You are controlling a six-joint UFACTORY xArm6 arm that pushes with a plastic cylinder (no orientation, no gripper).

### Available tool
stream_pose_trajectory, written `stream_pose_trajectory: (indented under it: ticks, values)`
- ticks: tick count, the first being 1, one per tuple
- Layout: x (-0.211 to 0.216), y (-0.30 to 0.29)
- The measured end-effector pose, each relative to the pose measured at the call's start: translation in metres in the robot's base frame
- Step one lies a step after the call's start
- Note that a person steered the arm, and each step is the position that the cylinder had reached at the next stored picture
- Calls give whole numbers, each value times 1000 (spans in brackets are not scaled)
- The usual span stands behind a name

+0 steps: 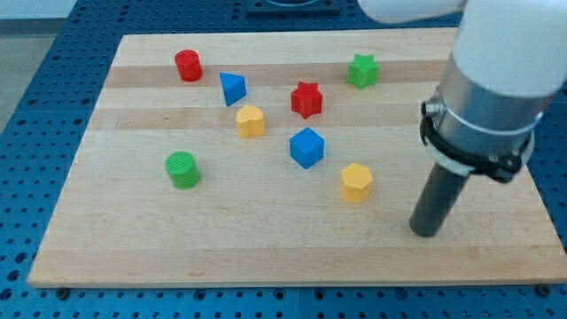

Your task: Slide the blue cube up a bit

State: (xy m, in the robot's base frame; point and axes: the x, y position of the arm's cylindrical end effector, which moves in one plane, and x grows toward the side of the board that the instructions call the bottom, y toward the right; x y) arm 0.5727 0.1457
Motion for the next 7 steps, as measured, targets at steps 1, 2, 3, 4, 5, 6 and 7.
stream_pose_trajectory:
  ticks: [1, 2, 3, 4, 5, 6, 7]
  values:
    - [0, -1]
    - [0, -40]
    - [-2, -82]
    - [-4, -95]
    - [-4, -95]
    - [-14, -96]
    - [-49, -113]
